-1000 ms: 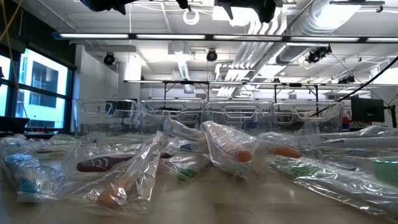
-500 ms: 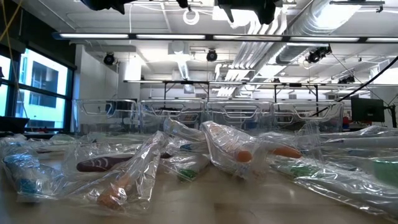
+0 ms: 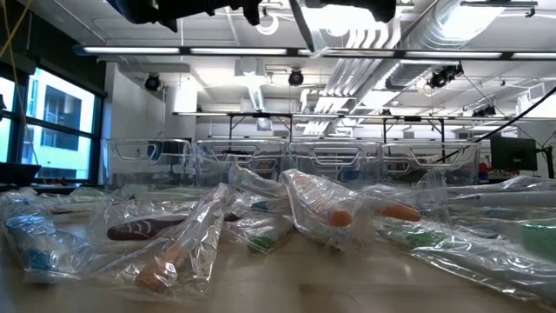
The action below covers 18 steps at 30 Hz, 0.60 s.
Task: Pick & Place Toothbrushes
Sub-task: Put the green toothbrush into the left transparent bin
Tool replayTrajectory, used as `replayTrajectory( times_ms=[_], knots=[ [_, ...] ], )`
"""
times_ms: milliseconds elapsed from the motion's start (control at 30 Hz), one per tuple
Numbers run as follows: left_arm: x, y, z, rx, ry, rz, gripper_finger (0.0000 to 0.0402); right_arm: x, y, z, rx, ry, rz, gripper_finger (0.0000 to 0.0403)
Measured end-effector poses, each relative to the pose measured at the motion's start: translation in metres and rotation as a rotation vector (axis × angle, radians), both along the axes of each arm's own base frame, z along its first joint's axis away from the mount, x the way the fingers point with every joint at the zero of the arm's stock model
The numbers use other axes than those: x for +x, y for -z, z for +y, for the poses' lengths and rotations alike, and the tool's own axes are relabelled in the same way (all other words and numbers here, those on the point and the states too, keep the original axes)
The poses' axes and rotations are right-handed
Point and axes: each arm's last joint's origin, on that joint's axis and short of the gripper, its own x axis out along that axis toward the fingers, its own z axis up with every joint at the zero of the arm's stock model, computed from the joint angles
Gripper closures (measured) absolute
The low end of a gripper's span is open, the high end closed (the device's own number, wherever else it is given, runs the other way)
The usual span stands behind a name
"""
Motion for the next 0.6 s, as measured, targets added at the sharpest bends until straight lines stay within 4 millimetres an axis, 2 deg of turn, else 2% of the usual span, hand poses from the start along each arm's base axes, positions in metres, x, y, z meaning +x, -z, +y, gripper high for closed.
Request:
replayTrajectory(
  times_ms=[167,300,600],
  knots=[
    [-0.021,-0.004,0.027,-0.013,-0.090,0.086,0.0391,-0.019,-0.008,0.002,0.068,-0.046,0.023,0.0207],
    [-0.048,-0.008,0.045,-0.014,-0.198,0.197,0.0388,-0.030,-0.009,0.003,0.099,-0.042,0.074,0.0226],
    [-0.107,-0.012,0.064,-0.012,-0.464,0.379,0.0392,-0.035,-0.003,0.001,0.118,-0.020,0.143,0.0268]
  ],
)
